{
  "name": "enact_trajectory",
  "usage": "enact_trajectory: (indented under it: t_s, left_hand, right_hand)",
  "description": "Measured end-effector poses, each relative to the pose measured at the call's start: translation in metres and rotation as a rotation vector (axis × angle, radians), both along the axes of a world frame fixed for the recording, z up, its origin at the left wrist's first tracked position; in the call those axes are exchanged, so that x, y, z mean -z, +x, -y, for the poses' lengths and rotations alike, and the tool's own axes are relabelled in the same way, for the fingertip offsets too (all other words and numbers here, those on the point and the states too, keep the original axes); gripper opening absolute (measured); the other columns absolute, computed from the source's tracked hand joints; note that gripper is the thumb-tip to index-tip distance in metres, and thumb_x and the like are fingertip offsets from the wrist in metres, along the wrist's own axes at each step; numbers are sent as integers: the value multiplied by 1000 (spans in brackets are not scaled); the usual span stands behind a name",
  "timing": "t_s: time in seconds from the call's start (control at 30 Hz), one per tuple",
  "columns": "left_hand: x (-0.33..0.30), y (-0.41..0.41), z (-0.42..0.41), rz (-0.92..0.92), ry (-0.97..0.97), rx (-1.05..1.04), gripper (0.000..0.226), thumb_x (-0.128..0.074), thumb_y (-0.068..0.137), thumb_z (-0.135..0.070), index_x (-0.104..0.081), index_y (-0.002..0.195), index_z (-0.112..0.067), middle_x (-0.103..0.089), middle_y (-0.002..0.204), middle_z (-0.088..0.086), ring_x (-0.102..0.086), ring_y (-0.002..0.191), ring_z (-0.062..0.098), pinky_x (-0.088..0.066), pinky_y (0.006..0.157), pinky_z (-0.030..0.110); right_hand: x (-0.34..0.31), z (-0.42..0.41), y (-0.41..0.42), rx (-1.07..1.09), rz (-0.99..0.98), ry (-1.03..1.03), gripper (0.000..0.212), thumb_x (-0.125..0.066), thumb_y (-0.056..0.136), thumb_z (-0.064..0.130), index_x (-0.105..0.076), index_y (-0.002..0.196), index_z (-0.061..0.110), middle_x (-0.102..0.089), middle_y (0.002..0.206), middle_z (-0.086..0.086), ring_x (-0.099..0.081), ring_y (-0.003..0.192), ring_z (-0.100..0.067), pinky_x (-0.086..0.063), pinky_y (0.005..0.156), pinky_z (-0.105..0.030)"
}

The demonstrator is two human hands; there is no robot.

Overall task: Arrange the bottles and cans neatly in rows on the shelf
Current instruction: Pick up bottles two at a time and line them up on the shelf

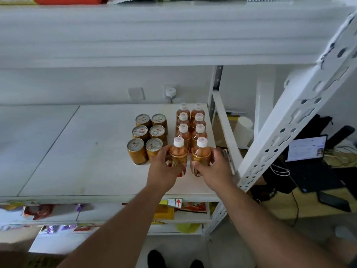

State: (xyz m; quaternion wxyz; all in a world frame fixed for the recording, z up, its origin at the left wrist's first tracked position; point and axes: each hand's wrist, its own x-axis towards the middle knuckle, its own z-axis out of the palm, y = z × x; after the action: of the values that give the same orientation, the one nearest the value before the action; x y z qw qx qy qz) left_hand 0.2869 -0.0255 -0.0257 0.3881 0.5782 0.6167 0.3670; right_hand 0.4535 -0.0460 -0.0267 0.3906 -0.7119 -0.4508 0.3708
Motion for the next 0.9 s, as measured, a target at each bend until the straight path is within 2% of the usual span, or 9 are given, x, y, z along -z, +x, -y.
enact_trajectory:
  t_s: [0.07, 0.17, 0.23, 0.3, 0.37, 0.53, 0.63, 0.8, 0.9]
  left_hand:
    - [6, 4, -5, 20, -3, -6, 67, -85, 74, -21, -52, 131, -33, -63, 112, -18, -60, 99, 0, -44, 72, 12]
    - [16, 8, -10, 37, 8, -24, 71, -85, 74, -18, -51, 136, -29, -63, 116, -15, -59, 106, 6, -49, 84, 21]
    - [21, 10, -11, 54, 7, -28, 72, -84, 75, -17, -49, 136, -29, -61, 118, -17, -57, 109, 6, -52, 89, 26]
    - [24, 12, -11, 76, -6, -27, 72, -83, 77, -15, -47, 138, -30, -57, 116, -19, -54, 108, 3, -50, 87, 20]
    - [28, 13, -12, 94, -15, -28, 73, -83, 78, -14, -46, 139, -31, -57, 117, -20, -53, 109, 3, -46, 84, 15]
    - [36, 15, -10, 97, -18, -13, 75, -83, 78, -16, -43, 140, -34, -57, 116, -22, -56, 109, 3, -50, 90, 22]
    - [40, 15, -7, 89, -12, -10, 75, -82, 78, -16, -43, 140, -34, -58, 118, -22, -56, 110, 1, -48, 93, 23]
    - [45, 13, -2, -23, -49, -32, 53, -70, 89, -15, -50, 136, -30, -57, 118, -19, -55, 112, 5, -43, 88, 21]
    - [46, 14, -4, -55, -53, -50, 50, -68, 92, -15, -51, 137, -26, -55, 116, -18, -53, 109, 4, -43, 90, 22]
  right_hand:
    - [2, -2, 3, -5, 3, -13, 58, -81, 84, 29, -53, 134, 30, -55, 113, 17, -56, 114, -12, -36, 72, -18]
    - [5, -4, 7, -38, 36, -28, 59, -79, 87, 30, -48, 137, 31, -48, 116, 17, -46, 113, -5, -26, 65, -13]
    - [8, -4, 8, -40, 31, -15, 62, -79, 87, 27, -47, 140, 29, -48, 119, 15, -43, 113, -3, -29, 74, -17]
    - [13, -4, 7, -44, 17, -31, 64, -79, 87, 26, -46, 141, 29, -47, 121, 16, -42, 114, -3, -30, 90, -22]
    - [16, -4, 5, -40, -19, -39, 67, -81, 85, 26, -45, 141, 31, -54, 127, 13, -48, 119, -7, -37, 94, -27]
    - [25, -5, 4, -46, -25, -15, 71, -82, 83, 30, -44, 142, 29, -57, 133, 9, -53, 115, -9, -45, 95, -28]
    - [31, -2, 5, -42, -1, -24, 72, -82, 83, 34, -44, 143, 27, -58, 137, 6, -57, 123, -15, -48, 98, -32]
    - [35, -2, 4, -49, 80, -22, 58, -79, 87, 31, -50, 137, 28, -61, 132, 7, -59, 123, -15, -48, 98, -32]
    - [36, -4, 4, -52, 66, -18, 57, -78, 87, 30, -50, 137, 28, -61, 130, 9, -59, 122, -14, -47, 96, -29]
